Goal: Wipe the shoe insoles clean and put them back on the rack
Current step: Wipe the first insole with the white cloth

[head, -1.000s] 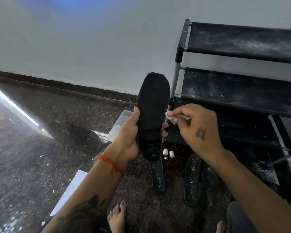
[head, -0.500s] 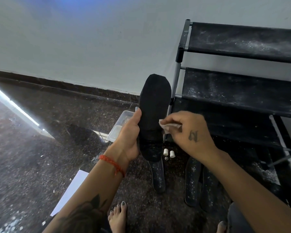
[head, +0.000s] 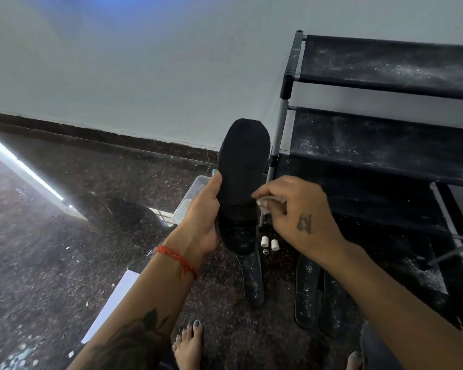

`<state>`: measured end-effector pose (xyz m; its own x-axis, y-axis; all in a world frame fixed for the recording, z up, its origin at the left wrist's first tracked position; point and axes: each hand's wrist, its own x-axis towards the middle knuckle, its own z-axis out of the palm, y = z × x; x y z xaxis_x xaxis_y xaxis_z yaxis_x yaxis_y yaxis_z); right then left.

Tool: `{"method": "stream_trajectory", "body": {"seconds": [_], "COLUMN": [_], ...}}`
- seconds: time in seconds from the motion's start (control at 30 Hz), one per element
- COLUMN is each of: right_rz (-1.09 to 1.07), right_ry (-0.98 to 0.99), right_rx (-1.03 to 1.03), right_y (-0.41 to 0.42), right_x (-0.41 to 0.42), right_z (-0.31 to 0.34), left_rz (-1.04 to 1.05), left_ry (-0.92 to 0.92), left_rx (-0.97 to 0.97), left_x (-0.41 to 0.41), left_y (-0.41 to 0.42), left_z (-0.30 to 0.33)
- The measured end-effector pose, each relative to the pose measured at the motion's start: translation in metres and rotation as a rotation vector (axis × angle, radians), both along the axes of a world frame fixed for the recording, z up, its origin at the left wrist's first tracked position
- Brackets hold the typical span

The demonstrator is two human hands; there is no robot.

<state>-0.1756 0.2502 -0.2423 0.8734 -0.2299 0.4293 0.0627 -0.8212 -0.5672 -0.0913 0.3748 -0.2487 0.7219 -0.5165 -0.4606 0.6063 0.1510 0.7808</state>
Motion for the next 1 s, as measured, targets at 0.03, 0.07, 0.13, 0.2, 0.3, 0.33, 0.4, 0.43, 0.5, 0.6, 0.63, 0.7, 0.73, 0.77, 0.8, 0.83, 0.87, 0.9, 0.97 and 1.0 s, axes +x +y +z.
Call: {"method": "stream_trajectory", "body": {"seconds": [0.03, 0.07, 0.13, 0.2, 0.3, 0.33, 0.4, 0.43, 0.5, 0.6, 0.63, 0.7, 0.73, 0.77, 0.8, 0.83, 0.87, 0.9, 0.97, 1.0], "right_rz": [0.025, 0.047, 0.075, 0.051, -0.124, -0.148, -0.093, -0.054, -0.026, -0.071, -0.084, -0.089, -0.089, -0.092, -0.093, -0.084, -0.06, -0.024, 0.062, 0.087], "right_ry": [0.043, 0.102, 0.251, 0.34, 0.216, 0.182, 0.22, 0.267, 0.309, 0.235, 0.212, 0.193, 0.189, 0.184, 0.174, 0.154, 0.129, 0.103, 0.121, 0.179], "right_rx": [0.0, 0.03, 0.12, 0.183, 0.334, 0.462, 0.777, 0.876, 0.893, 0.917, 0.936, 0.938, 0.917, 0.872, 0.783, 0.654, 0.513, 0.383, 0.212, 0.149], "right_y": [0.001, 0.0, -0.004, -0.009, -0.015, -0.014, -0.004, 0.003, 0.014, 0.016, 0.013, 0.011, 0.011, 0.012, 0.014, 0.016, 0.018, 0.02, 0.021, 0.02], "right_x": [0.0, -0.001, -0.003, -0.006, -0.007, -0.007, -0.006, -0.006, -0.004, 0.001, 0.001, 0.002, 0.001, 0.001, 0.001, 0.0, -0.001, -0.002, -0.006, -0.008], "right_z": [0.0, 0.002, 0.008, 0.014, 0.018, 0.018, 0.018, 0.015, 0.009, 0.008, 0.008, 0.007, 0.006, 0.004, 0.002, 0.001, 0.001, 0.001, 0.0, 0.001], "left_rz": [-0.002, -0.004, -0.013, -0.022, -0.007, -0.002, 0.009, 0.009, -0.003, -0.039, -0.065, -0.113, -0.125, -0.123, -0.115, -0.11, -0.111, -0.111, -0.102, -0.092], "left_ry": [0.002, 0.001, 0.005, 0.016, 0.01, 0.004, 0.008, 0.022, 0.047, 0.026, 0.023, 0.037, 0.048, 0.062, 0.075, 0.087, 0.095, 0.099, 0.111, 0.121], "left_rx": [0.008, 0.02, 0.038, 0.025, -0.021, -0.024, -0.003, 0.0, -0.011, -0.044, -0.069, -0.127, -0.154, -0.176, -0.192, -0.205, -0.216, -0.224, -0.24, -0.247], "left_x": [-0.001, -0.001, -0.001, 0.0, 0.002, 0.001, 0.0, -0.001, -0.001, -0.003, -0.005, -0.01, -0.012, -0.012, -0.012, -0.01, -0.009, -0.008, -0.006, -0.005], "left_y": [0.0, 0.0, 0.001, 0.001, 0.002, 0.002, 0.0, 0.0, -0.001, -0.002, -0.002, -0.003, -0.004, -0.004, -0.004, -0.003, -0.002, -0.001, 0.0, 0.0], "left_z": [0.0, 0.0, 0.0, 0.0, 0.001, 0.001, 0.001, 0.001, 0.0, -0.002, -0.001, 0.001, 0.001, 0.001, 0.001, 0.001, 0.001, 0.001, 0.0, 0.0]}}
